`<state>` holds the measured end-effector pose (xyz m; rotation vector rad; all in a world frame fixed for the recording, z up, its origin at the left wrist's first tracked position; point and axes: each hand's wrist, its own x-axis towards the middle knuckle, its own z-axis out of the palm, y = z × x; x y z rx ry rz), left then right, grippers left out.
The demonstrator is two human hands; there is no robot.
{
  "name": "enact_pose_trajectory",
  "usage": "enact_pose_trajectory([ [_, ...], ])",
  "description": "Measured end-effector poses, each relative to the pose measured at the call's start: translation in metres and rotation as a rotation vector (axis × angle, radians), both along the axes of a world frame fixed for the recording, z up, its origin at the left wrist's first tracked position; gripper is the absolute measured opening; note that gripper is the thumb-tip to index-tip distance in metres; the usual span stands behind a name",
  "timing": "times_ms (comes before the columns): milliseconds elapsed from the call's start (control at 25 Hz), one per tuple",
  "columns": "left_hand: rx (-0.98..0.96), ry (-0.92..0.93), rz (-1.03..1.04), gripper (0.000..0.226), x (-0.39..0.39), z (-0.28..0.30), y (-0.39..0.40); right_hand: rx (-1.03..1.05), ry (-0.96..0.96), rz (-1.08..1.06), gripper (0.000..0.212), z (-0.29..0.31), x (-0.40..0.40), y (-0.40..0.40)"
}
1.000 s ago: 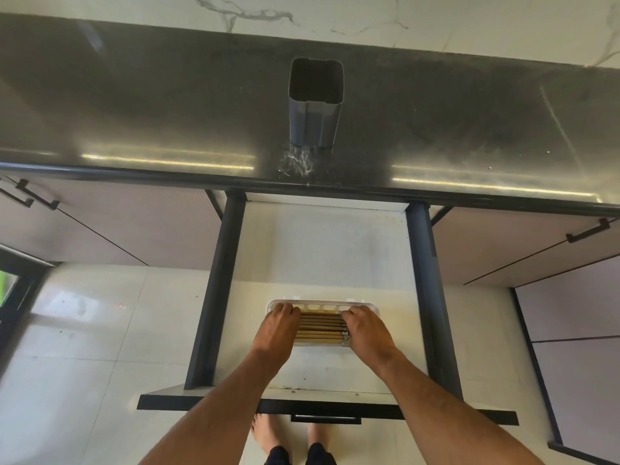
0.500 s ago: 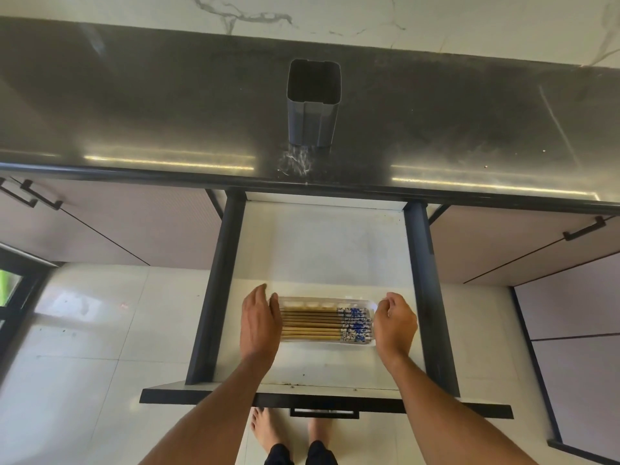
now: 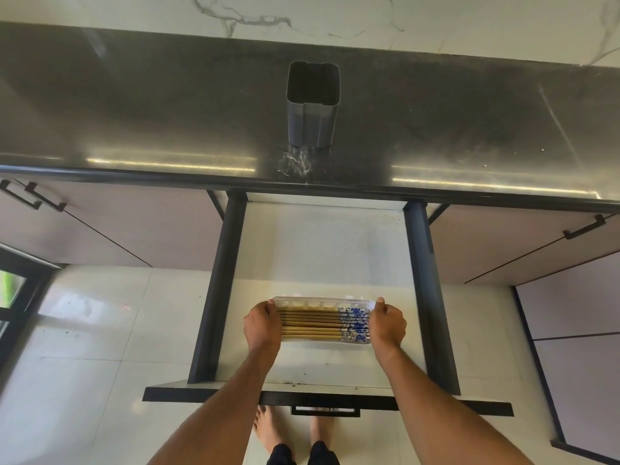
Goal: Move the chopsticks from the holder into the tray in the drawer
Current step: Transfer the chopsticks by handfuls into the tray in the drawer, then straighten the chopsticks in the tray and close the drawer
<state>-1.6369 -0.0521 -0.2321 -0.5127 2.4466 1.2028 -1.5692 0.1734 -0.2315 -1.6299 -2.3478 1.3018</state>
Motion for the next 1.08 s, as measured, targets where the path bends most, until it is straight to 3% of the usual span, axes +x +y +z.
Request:
enact_pose_trajectory([
  [880, 0.093, -0.006, -0.031, 0.037, 0.006, 0.01, 0.001, -0.053, -0.043, 0.131, 0.046, 0.005, 0.002, -0.002],
  [1080, -0.244, 0.18, -0.192, 0.045, 0.019, 0.029, 0.002, 0.206, 0.023, 0.332, 0.048, 0.025, 0.01, -0.008],
])
